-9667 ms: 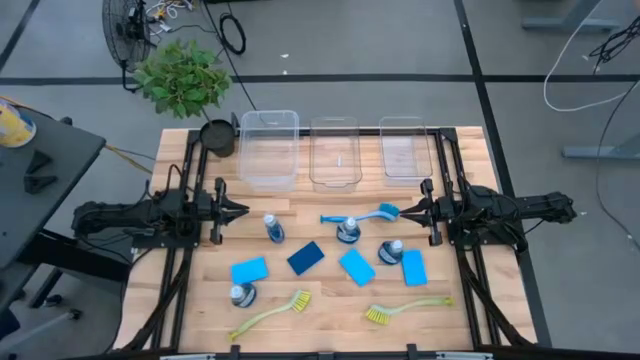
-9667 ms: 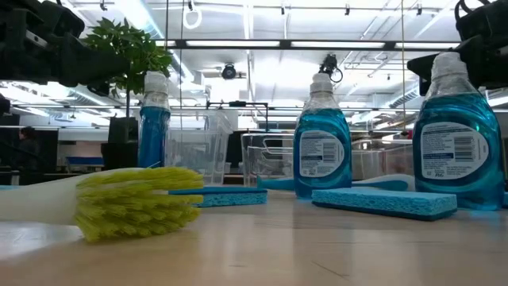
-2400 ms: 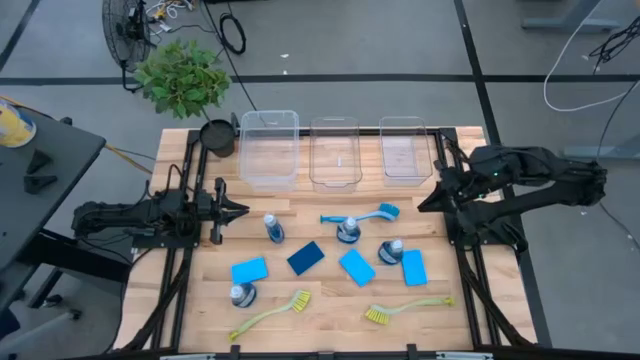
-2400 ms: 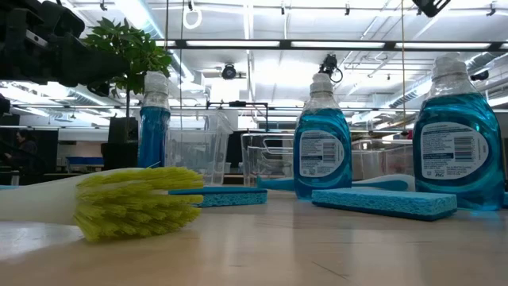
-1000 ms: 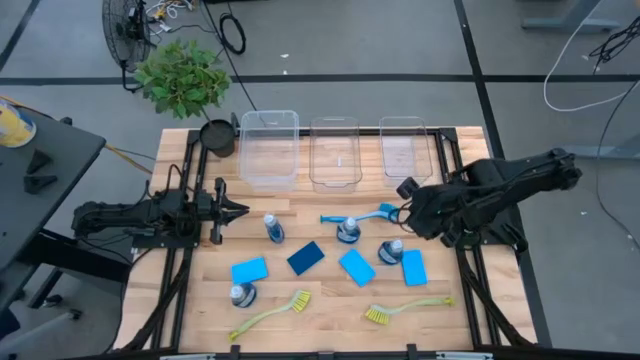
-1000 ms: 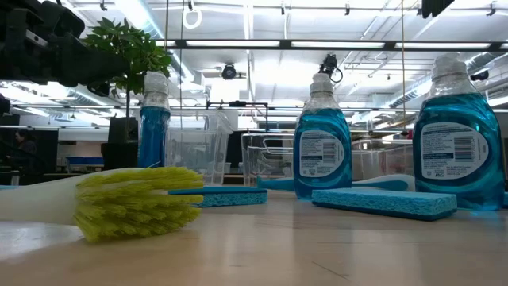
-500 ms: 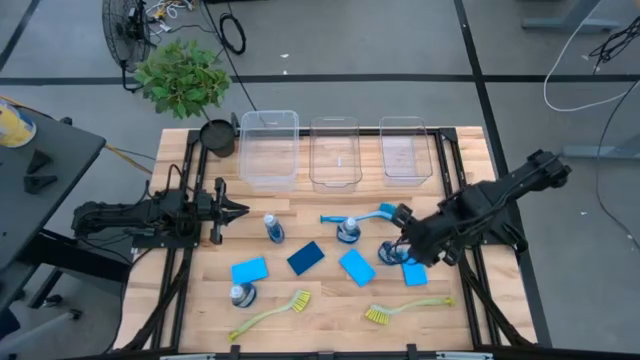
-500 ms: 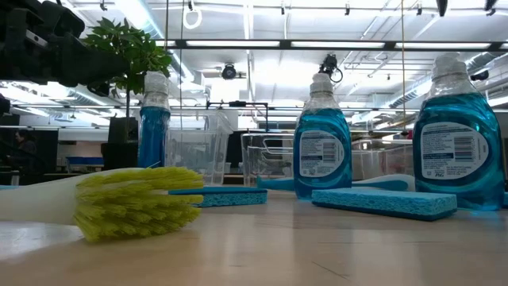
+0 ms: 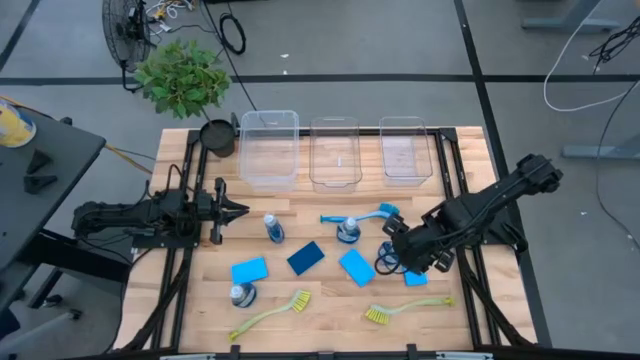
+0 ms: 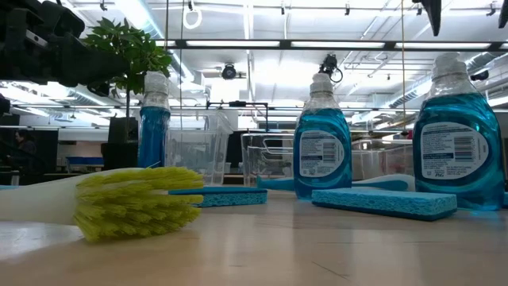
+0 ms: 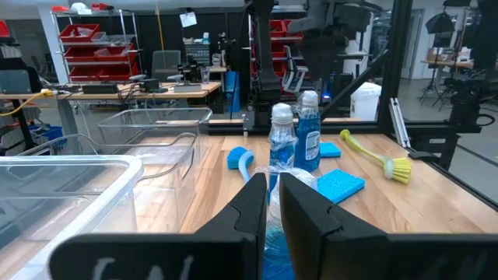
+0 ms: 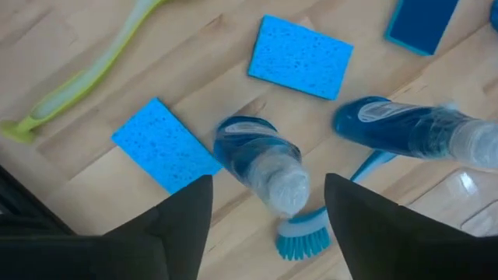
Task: Pick & Place Kitchen Sink Supplies
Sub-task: Put the blue detergent into the right transparent bin
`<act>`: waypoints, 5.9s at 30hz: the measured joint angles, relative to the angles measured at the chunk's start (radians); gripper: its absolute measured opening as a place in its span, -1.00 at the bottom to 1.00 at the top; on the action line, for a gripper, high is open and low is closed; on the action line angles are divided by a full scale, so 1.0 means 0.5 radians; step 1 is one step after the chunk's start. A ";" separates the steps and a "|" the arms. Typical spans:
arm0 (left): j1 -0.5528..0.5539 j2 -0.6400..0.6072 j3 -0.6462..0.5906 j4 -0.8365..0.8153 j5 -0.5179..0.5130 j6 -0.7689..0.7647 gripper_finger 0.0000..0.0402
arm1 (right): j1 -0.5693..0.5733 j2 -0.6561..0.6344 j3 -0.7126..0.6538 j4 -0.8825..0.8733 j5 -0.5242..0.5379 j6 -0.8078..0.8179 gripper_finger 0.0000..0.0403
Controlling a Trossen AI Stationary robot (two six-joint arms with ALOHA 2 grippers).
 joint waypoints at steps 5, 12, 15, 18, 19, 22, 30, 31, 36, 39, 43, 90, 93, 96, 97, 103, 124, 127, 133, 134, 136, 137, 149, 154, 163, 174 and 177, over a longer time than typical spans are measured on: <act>0.000 0.000 0.000 0.001 0.000 0.000 -0.78 | -0.069 0.015 0.000 0.043 -0.046 0.081 0.25; -0.001 0.000 0.000 0.000 -0.001 0.000 -0.78 | -0.128 0.015 0.000 0.049 -0.080 0.352 0.25; 0.000 0.000 0.000 0.000 0.000 0.000 -0.78 | -0.142 0.015 0.000 0.050 -0.198 0.447 0.25; 0.000 0.000 0.000 0.000 0.000 0.000 -0.78 | -0.142 0.012 -0.031 0.081 -0.211 0.479 0.25; -0.001 0.000 0.000 0.001 0.000 0.000 -0.78 | -0.143 0.012 -0.054 0.088 -0.193 0.478 0.25; 0.000 0.000 0.000 0.001 0.000 0.000 -0.78 | -0.156 0.013 -0.108 0.107 -0.155 0.477 0.25; 0.000 0.000 0.000 0.000 0.000 0.000 -0.78 | -0.224 0.013 -0.150 0.162 -0.082 0.427 0.25; 0.000 0.000 0.000 0.000 0.000 0.000 -0.78 | -0.230 0.013 -0.150 0.166 -0.082 0.426 0.25; 0.000 0.000 0.000 0.001 0.000 0.000 -0.78 | -0.253 0.012 -0.163 0.194 -0.095 0.426 0.25; -0.001 0.000 0.000 0.000 -0.001 0.000 -0.78 | -0.254 0.012 -0.224 0.213 -0.105 0.426 0.25; 0.000 0.000 0.000 0.001 0.000 0.000 -0.78 | -0.253 0.012 -0.276 0.212 -0.126 0.432 0.25; -0.001 0.000 0.000 0.000 0.000 0.000 -0.78 | -0.254 -0.019 -0.263 0.196 -0.217 0.431 -0.42; 0.000 0.000 0.000 0.001 0.000 0.000 -0.78 | -0.254 -0.047 -0.224 0.173 -0.226 0.432 -0.42; -0.001 0.000 0.000 0.001 0.000 0.000 -0.78 | -0.254 -0.057 -0.171 0.134 -0.259 0.445 -0.42; -0.001 0.000 0.000 0.000 0.000 0.000 -0.78 | -0.254 -0.057 -0.149 0.116 -0.263 0.457 -0.42; -0.001 0.000 0.000 0.001 0.000 0.000 -0.78 | -0.270 -0.066 -0.001 0.010 -0.264 0.472 -0.42; 0.000 0.000 0.000 0.000 0.000 -0.001 -0.78 | -0.647 -0.066 0.596 -0.411 -0.163 0.484 -0.42; 0.000 0.000 0.000 0.000 0.000 -0.001 -0.78 | -0.731 -0.066 0.648 -0.446 -0.122 0.485 -0.42; 0.000 0.000 0.000 0.001 0.000 -0.001 -0.78 | -0.942 -0.066 0.683 -0.469 -0.085 0.487 -0.42; 0.000 0.000 0.000 0.000 0.000 -0.001 -0.78 | -0.986 -0.066 0.683 -0.471 -0.083 0.488 -0.42; -0.001 0.000 0.000 0.000 0.000 -0.001 -0.78 | -1.081 -0.066 0.683 -0.471 -0.082 0.495 -0.42; 0.000 0.000 0.000 0.000 0.000 -0.001 -0.78 | -1.134 -0.066 0.683 -0.471 -0.082 0.496 -0.42; 0.000 0.000 0.000 0.000 0.000 -0.001 -0.78 | -1.693 -0.066 0.683 -0.474 -0.076 0.481 -0.42; -0.001 0.000 0.000 0.000 0.000 -0.001 -0.78 | -1.840 -0.066 0.683 -0.472 -0.077 0.480 -0.42; 0.000 0.000 0.000 0.000 0.000 -0.001 -0.78 | -2.059 -0.066 0.683 -0.391 0.024 0.426 -0.42; -0.001 0.000 0.000 0.000 0.000 -0.001 -0.78 | -2.304 0.100 0.683 -0.243 0.024 0.702 -0.42; -0.001 0.000 0.000 0.000 0.000 0.000 -0.78 | -2.361 0.157 0.683 -0.220 0.055 0.806 -0.42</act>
